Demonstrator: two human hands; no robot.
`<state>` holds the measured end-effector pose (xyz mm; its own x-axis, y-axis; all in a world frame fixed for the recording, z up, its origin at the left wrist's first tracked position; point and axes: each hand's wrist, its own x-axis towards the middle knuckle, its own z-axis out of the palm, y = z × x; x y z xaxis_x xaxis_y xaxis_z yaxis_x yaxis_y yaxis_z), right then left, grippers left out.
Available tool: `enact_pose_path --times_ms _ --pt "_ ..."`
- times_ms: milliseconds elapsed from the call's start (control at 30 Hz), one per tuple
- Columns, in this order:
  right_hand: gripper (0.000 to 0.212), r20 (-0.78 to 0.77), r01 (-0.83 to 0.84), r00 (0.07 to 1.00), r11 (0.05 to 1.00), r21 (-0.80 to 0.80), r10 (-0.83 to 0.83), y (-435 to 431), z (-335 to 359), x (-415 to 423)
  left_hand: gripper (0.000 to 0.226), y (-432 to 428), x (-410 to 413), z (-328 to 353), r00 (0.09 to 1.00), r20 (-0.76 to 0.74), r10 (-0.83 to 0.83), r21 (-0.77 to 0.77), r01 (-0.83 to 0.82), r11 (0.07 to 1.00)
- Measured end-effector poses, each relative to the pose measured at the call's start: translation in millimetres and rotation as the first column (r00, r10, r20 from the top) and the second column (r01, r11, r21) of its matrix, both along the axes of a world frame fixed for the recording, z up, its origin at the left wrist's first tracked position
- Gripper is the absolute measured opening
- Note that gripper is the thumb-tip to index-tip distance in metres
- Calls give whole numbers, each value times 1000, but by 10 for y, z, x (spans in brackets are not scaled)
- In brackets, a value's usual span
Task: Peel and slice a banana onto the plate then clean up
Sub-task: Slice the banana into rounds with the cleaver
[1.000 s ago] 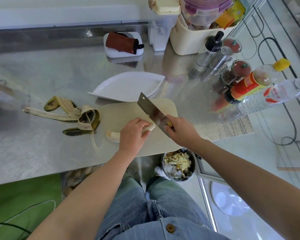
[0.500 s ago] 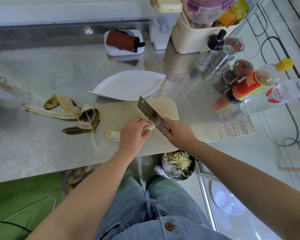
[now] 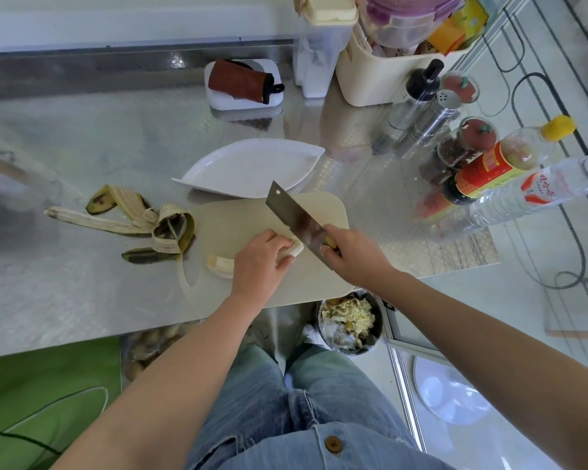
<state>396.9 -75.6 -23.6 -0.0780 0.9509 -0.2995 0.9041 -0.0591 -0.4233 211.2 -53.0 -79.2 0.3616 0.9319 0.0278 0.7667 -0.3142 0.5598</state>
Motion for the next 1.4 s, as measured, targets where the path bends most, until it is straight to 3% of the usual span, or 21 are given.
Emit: enact_pose_path --times_ms 267,533,833,1400 --pt "15 37 -22 999 999 -25 23 -30 -73 -33 21 -14 10 6 1000 2 14 6 -14 1000" --pt "37 38 11 999 997 -74 -8 -124 -199 -147 20 -16 11 15 1000 -7 10 -5 -10 1000" --pt "14 -14 22 1000 1000 18 -22 -38 -46 -36 22 -19 5 24 1000 -12 7 7 -7 1000" --pt "26 54 6 999 999 -50 -3 -96 -167 -150 20 -2 12 31 1000 -6 5 -19 -5 1000"
